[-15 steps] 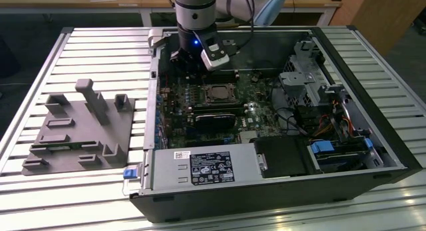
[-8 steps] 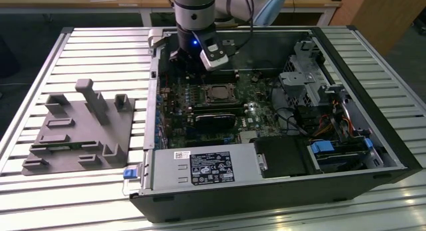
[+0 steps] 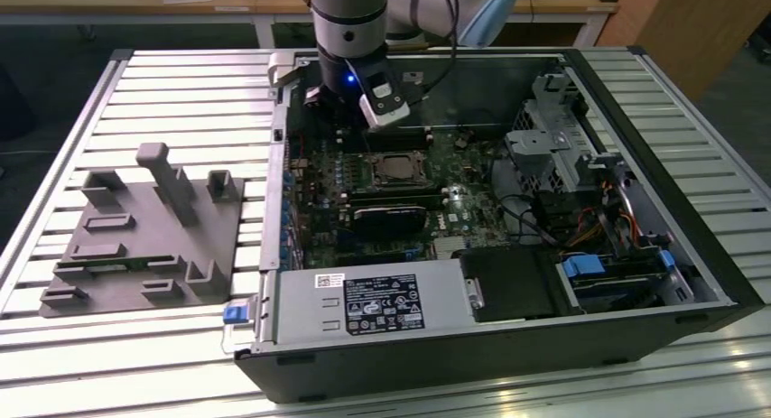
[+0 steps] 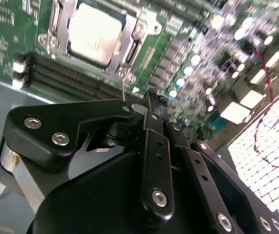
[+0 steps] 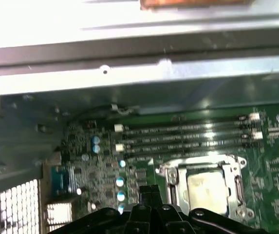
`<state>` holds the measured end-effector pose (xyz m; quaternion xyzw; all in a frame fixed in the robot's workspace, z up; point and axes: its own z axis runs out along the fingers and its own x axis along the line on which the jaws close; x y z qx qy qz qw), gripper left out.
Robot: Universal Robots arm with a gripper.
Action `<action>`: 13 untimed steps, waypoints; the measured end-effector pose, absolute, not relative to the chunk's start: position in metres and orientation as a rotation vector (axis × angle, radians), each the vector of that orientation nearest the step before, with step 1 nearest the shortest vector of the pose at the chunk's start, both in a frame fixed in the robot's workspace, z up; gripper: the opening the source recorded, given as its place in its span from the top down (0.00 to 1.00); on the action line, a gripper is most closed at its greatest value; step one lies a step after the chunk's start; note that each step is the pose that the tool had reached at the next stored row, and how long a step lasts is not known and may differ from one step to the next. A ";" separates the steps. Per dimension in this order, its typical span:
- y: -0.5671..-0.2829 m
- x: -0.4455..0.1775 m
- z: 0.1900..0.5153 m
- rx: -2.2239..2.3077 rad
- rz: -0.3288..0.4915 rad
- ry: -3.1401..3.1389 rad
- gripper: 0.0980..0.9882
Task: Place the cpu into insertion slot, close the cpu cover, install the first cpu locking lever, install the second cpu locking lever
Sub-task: 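Install the first cpu locking lever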
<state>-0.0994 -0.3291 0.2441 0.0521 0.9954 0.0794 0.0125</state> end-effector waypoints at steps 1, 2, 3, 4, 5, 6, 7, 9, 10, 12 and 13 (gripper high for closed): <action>-0.329 -0.100 0.244 0.163 0.269 3.101 0.99; -0.329 -0.102 0.244 0.163 0.329 3.098 0.99; -0.329 -0.104 0.244 0.164 0.371 3.094 0.99; -0.329 -0.104 0.244 0.164 0.381 3.093 0.99; -0.329 -0.104 0.243 0.164 0.384 3.093 0.99; -0.329 -0.104 0.243 0.164 0.385 3.093 0.99; -0.329 -0.104 0.243 0.164 0.388 3.093 0.99; -0.329 -0.104 0.243 0.164 0.396 3.092 0.99; -0.329 -0.104 0.243 0.164 0.400 3.092 0.99; -0.329 -0.104 0.243 0.164 0.411 3.091 0.99; -0.329 -0.104 0.243 0.164 0.419 3.090 0.99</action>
